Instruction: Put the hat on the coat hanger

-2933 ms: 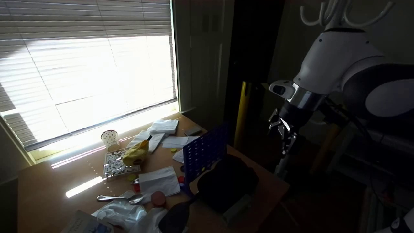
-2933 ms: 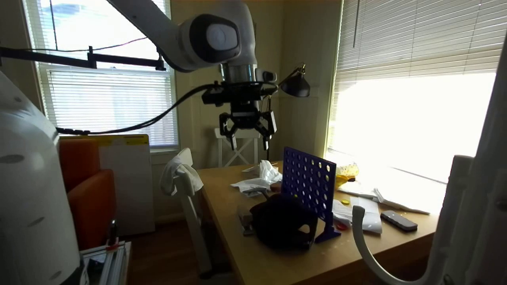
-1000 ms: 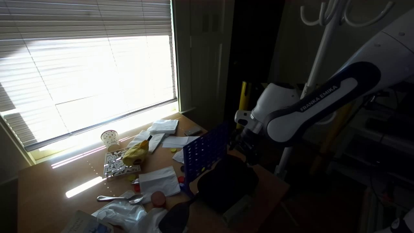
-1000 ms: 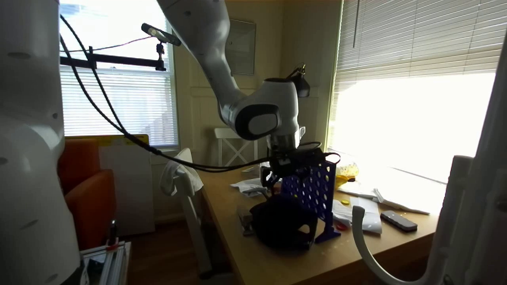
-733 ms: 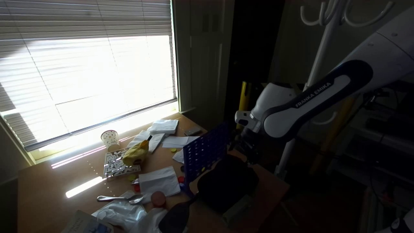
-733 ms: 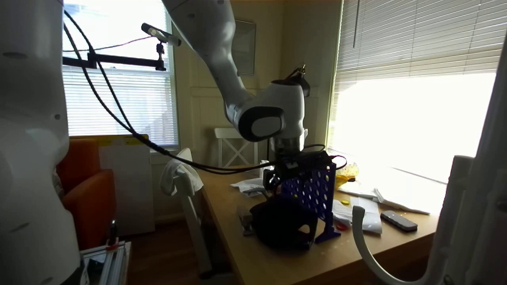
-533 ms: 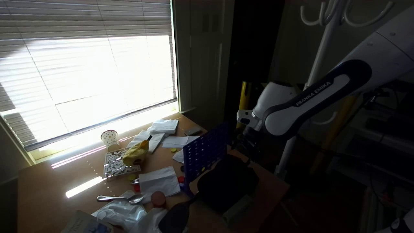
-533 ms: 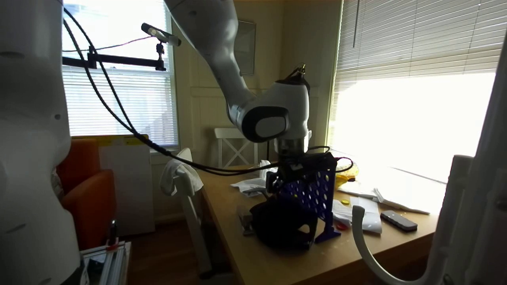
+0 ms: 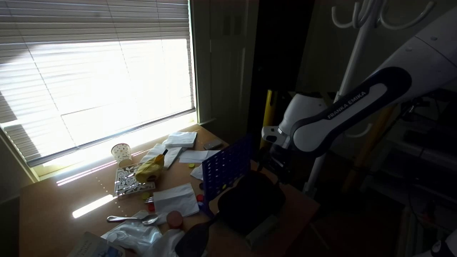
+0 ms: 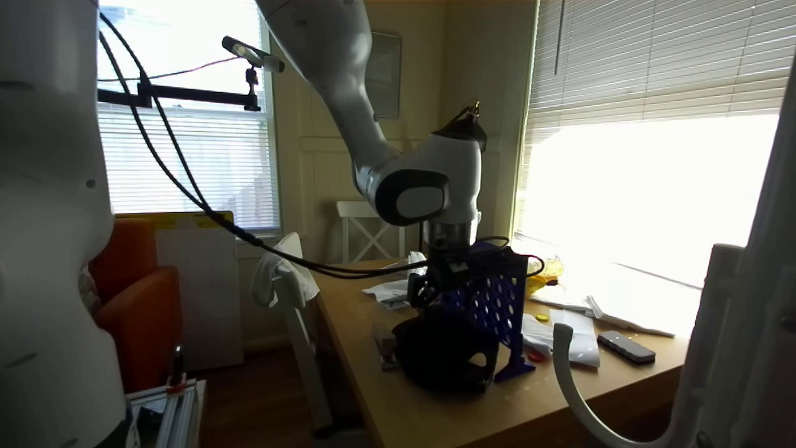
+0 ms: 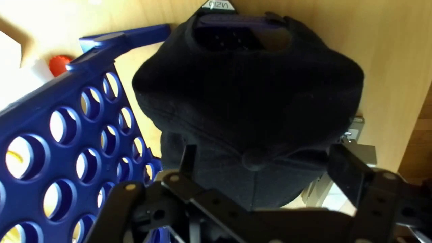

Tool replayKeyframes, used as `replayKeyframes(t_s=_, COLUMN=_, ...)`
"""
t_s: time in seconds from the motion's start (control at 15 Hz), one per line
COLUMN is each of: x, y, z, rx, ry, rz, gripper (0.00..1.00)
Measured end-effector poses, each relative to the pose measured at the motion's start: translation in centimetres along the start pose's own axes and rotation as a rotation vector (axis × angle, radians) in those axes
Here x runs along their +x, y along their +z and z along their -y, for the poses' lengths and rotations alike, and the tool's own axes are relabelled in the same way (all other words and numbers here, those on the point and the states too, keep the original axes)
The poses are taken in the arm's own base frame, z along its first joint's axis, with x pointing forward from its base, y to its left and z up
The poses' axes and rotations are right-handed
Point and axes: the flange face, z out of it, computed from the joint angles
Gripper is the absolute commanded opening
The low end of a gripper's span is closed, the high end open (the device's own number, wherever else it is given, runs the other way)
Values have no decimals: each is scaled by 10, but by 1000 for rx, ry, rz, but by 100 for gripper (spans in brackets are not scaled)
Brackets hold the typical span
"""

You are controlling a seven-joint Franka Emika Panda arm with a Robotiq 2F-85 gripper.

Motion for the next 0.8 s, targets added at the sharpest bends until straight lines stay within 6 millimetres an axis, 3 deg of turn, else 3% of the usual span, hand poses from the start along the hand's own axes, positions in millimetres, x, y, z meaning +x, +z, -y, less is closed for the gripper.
replayKeyframes(t_s=0.13, x=3, y=1, z=2, rx=4, ry=-15, rz=-2, gripper=82)
replayKeyframes(t_s=0.2, x=4, y=2, z=3, rx=6, ry=-21, rz=-2, gripper=76)
replayKeyframes(t_s=0.8, x=-3, y=3, z=3, rx=10, ry=-33, rz=1, gripper=82)
